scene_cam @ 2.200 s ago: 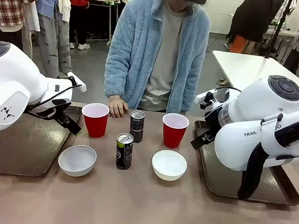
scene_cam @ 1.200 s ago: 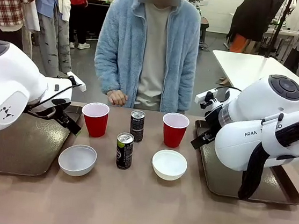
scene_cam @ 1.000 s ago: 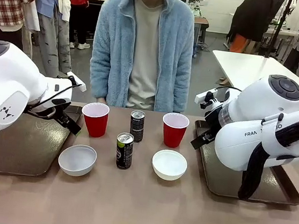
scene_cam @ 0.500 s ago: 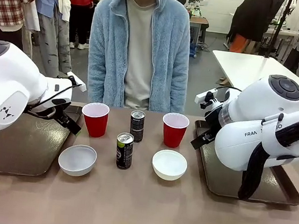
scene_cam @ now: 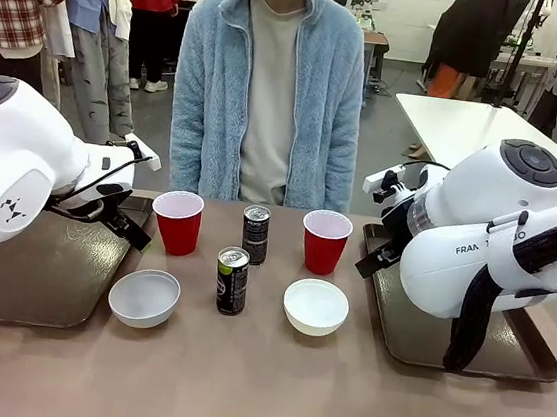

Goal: Prepare tableware on both trays.
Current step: Pick up a Picnic Bowl from the table and place it on a Handle tray.

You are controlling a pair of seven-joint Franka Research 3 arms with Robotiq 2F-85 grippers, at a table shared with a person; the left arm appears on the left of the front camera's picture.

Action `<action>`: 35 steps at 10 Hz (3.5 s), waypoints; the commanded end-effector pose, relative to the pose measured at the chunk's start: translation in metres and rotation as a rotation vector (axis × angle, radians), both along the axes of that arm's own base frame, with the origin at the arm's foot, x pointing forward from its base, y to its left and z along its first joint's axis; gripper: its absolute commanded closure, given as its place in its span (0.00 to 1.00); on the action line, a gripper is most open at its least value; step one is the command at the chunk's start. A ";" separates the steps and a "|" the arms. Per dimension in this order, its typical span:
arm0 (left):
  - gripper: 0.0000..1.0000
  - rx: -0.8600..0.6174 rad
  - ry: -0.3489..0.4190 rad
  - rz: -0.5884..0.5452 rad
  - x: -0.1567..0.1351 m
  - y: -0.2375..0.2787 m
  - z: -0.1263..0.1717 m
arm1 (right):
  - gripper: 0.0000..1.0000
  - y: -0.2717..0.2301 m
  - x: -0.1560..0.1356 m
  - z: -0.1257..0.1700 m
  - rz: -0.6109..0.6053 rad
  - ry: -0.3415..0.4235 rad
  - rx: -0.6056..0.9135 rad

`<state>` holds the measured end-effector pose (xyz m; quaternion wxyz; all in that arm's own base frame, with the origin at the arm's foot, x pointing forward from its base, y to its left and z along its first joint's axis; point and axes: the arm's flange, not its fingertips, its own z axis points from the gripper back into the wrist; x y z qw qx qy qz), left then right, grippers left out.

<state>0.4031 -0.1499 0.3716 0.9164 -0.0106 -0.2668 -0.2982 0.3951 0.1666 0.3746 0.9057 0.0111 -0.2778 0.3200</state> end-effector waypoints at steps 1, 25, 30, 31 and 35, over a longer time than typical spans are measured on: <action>0.00 0.028 0.013 -0.023 -0.019 0.001 0.025 | 0.00 0.000 -0.023 0.022 -0.007 -0.031 -0.021; 0.00 -0.947 0.581 0.154 -0.081 0.283 0.091 | 0.00 -0.300 -0.126 0.072 -0.172 0.412 1.051; 0.00 -0.962 0.578 0.194 -0.082 0.289 0.090 | 0.00 -0.304 -0.126 0.074 -0.195 0.427 1.039; 0.00 -0.962 0.578 0.194 -0.082 0.289 0.090 | 0.00 -0.304 -0.126 0.074 -0.195 0.427 1.039; 0.00 -0.962 0.578 0.194 -0.082 0.289 0.090 | 0.00 -0.304 -0.126 0.074 -0.195 0.427 1.039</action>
